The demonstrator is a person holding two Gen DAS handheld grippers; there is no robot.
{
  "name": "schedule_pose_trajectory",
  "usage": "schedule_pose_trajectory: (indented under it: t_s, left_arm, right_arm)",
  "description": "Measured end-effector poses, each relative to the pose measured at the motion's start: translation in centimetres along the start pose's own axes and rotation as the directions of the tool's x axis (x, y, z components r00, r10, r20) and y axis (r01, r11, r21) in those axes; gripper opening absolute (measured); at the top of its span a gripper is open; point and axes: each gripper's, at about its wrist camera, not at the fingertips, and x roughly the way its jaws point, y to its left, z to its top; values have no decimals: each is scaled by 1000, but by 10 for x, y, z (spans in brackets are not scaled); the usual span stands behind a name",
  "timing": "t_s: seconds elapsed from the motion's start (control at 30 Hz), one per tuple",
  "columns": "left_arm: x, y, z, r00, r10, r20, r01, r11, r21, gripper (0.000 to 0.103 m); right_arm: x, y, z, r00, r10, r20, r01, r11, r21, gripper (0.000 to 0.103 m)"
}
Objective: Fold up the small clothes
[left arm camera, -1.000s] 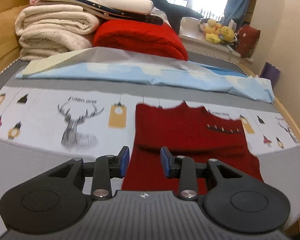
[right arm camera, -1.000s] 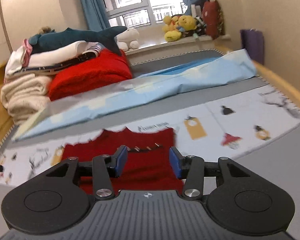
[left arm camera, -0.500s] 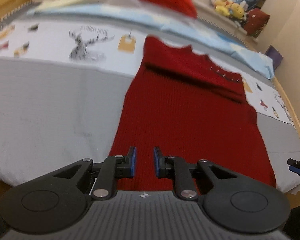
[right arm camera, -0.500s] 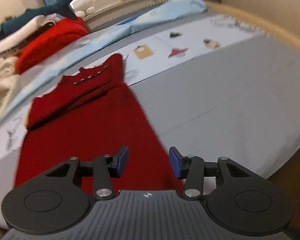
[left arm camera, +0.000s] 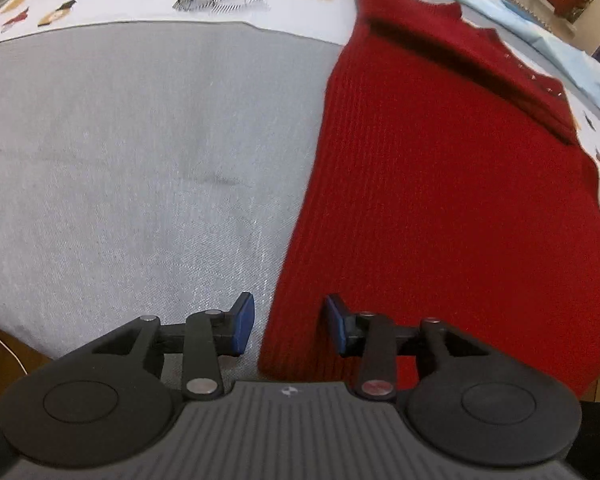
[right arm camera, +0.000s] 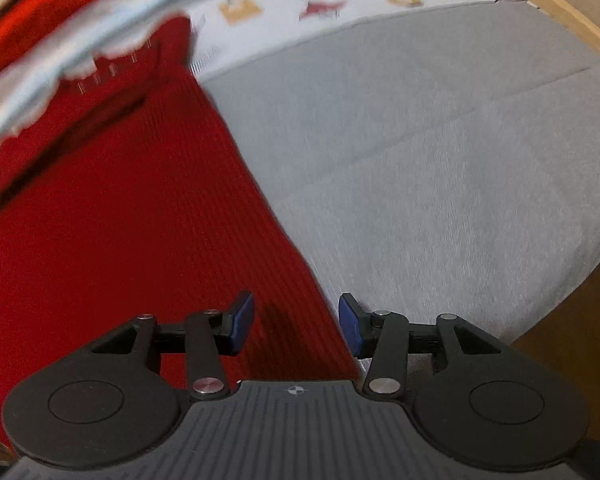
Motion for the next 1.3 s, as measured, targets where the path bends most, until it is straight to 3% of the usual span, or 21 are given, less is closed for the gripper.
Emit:
schedule_pose_trajectory:
  t_s: [0.1, 0.2, 0.67, 0.87, 0.97, 1.03, 1.1, 1.17, 1.3]
  left_arm:
    - [2, 2, 3, 1000, -16, 12, 16, 1000, -7, 44]
    - [3, 4, 4, 1000, -16, 14, 16, 1000, -13, 44]
    - [4, -17, -1, 1000, 18, 19, -18, 1000, 24, 42]
    - [5, -21, -1, 999, 26, 24, -26, 999, 32, 42]
    - [4, -21, -3, 999, 23, 27, -24, 999, 36, 40]
    - [4, -21, -4, 999, 20, 30, -21, 999, 42, 34]
    - [3, -22, -5, 1000, 4, 29, -5, 999, 49, 24]
    - [2, -23, -6, 999, 9, 32, -12, 998, 67, 20]
    - [2, -25, -6, 999, 14, 32, -16, 997, 79, 20]
  right_arm:
    - [13, 4, -2, 998, -47, -44, 47, 999, -21, 55]
    - [17, 7, -1, 998, -56, -35, 56, 998, -20, 56]
    - [15, 14, -12, 999, -13, -35, 10, 995, -100, 56]
    - [12, 11, -14, 999, 4, -37, -8, 995, -104, 46]
    - [11, 12, -15, 999, 19, -37, -23, 994, -107, 29]
    - [9, 12, -15, 999, 35, -36, -38, 994, -100, 20]
    - [5, 12, -16, 999, 41, -26, -44, 994, -97, 18]
    - [0, 12, -17, 999, 50, -12, -51, 994, -94, 17]
    - [-2, 9, -17, 998, 59, -3, -59, 995, -84, 18]
